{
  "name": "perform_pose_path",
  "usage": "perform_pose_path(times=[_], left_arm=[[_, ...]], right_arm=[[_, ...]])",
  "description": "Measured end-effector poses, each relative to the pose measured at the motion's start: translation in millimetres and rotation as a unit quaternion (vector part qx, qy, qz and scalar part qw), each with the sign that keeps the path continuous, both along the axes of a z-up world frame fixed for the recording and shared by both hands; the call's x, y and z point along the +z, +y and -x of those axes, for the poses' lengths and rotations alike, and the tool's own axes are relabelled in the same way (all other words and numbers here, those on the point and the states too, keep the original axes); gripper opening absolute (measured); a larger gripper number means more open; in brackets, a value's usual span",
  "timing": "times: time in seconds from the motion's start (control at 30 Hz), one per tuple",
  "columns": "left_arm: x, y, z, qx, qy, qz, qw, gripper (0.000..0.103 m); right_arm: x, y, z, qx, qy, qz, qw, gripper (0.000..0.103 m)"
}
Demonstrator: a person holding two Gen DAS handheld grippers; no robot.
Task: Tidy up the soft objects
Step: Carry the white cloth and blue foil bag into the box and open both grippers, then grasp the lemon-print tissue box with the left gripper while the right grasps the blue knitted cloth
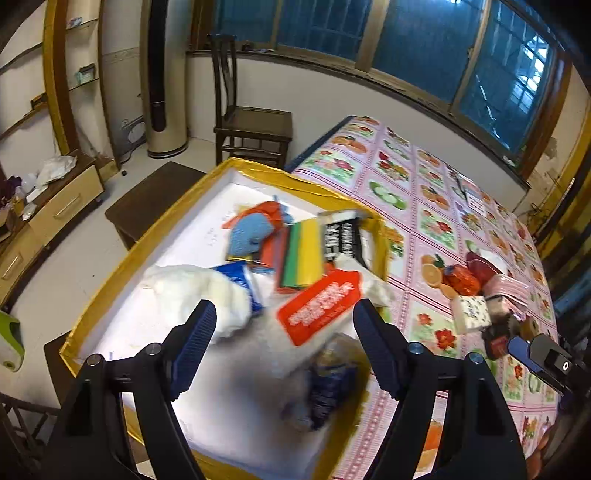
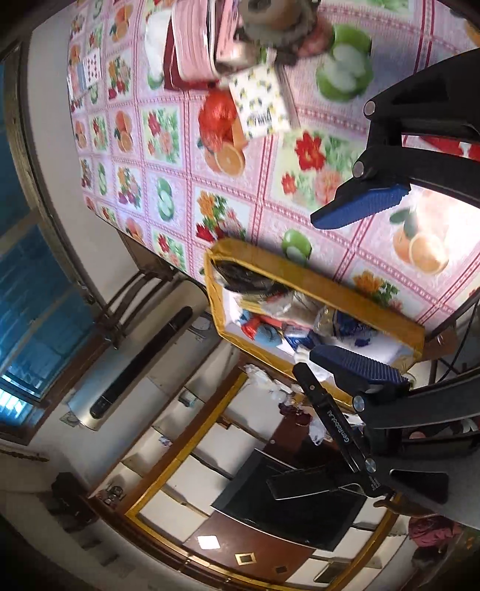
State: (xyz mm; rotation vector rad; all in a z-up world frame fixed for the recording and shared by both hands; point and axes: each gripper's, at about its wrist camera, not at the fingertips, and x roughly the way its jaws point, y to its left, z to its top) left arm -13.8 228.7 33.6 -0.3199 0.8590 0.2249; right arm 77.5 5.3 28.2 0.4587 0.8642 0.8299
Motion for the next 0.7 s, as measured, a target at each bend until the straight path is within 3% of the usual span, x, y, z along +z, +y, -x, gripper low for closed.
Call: perform_pose_path(times=[0.2,0.4,0.47,0.57,0.63,0.7], left_arm=[[0,-76,-27,-0.093,0.021,0.019,0.9953,0.077],[-8,-148,-68,-0.167,0.031,-0.001,0.9855,0.077],[-14,-172,-81,-0.216,0.033,-0.021,0.9757,0.077],[-26,-202,-96,-0.289,0.052,-0.066,0.9535,0.077],[-34,-218,-102,-0.338,0.059,-0.096,0.9345,0.077],[-41,-227,-107,-0.359,0.064,-0.127,0.9224,0.077]], right_arm=[[-10,-109,-1,-0.099,0.014,-0.021,0.995,0.075],[-31,-170,2,-0.140,0.039,-0.038,0.989,0.075],[-36,-182,4,-0.147,0.043,-0.040,0.987,0.075],[-41,-198,3,-0.156,0.049,-0.047,0.985,0.075],[-44,-208,1,-0.163,0.051,-0.051,0.984,0.075],[-46,-214,-4,-0.166,0.052,-0.056,0.983,0.075]])
